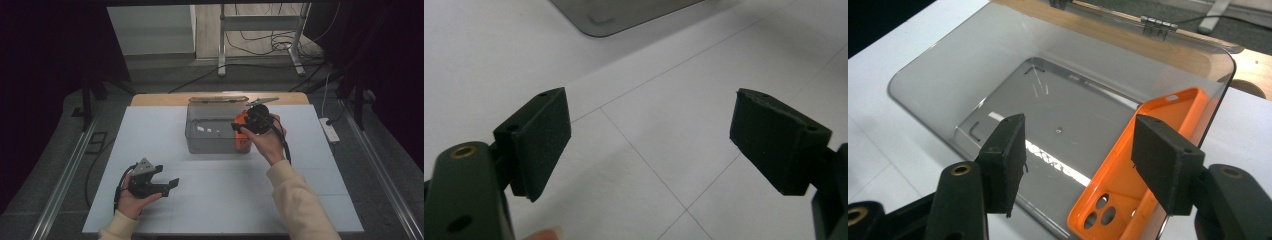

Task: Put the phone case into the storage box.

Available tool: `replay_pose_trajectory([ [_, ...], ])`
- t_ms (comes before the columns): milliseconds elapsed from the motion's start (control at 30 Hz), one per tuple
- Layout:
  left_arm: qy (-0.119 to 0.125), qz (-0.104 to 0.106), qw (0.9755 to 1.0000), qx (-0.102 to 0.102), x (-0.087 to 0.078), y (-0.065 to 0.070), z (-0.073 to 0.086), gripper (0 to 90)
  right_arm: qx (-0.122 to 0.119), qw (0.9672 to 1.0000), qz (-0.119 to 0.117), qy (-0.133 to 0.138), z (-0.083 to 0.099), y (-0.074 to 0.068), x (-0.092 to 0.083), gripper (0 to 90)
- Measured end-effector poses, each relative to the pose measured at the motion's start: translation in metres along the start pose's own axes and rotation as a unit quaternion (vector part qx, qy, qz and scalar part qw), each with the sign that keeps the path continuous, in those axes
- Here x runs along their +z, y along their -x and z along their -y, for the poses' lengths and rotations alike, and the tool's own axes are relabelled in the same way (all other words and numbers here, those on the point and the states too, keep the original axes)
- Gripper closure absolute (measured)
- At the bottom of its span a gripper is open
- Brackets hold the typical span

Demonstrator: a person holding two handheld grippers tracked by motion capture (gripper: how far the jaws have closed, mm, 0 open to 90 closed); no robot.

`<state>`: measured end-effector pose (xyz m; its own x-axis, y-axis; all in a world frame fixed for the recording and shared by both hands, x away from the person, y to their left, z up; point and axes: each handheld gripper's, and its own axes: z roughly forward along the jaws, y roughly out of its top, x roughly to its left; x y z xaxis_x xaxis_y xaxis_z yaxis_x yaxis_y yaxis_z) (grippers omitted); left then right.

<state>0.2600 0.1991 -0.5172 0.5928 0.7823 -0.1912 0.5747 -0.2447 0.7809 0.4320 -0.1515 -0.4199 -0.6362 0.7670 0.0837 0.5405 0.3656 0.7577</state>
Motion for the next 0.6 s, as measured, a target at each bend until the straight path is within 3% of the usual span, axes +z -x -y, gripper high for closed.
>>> replay_pose_trajectory([
  [400, 0.000, -0.002, 1.0000, 0.001, 0.001, 0.000, 0.000, 16.4, -0.022, 0.9985, -0.029, 0.041, 0.023, -0.006, -0.027, 38.8],
  [600, 0.000, -0.003, 1.0000, 0.001, 0.000, 0.000, 0.000, 16.5, -0.028, 0.9977, -0.039, 0.048, 0.035, -0.008, -0.035, 37.7],
])
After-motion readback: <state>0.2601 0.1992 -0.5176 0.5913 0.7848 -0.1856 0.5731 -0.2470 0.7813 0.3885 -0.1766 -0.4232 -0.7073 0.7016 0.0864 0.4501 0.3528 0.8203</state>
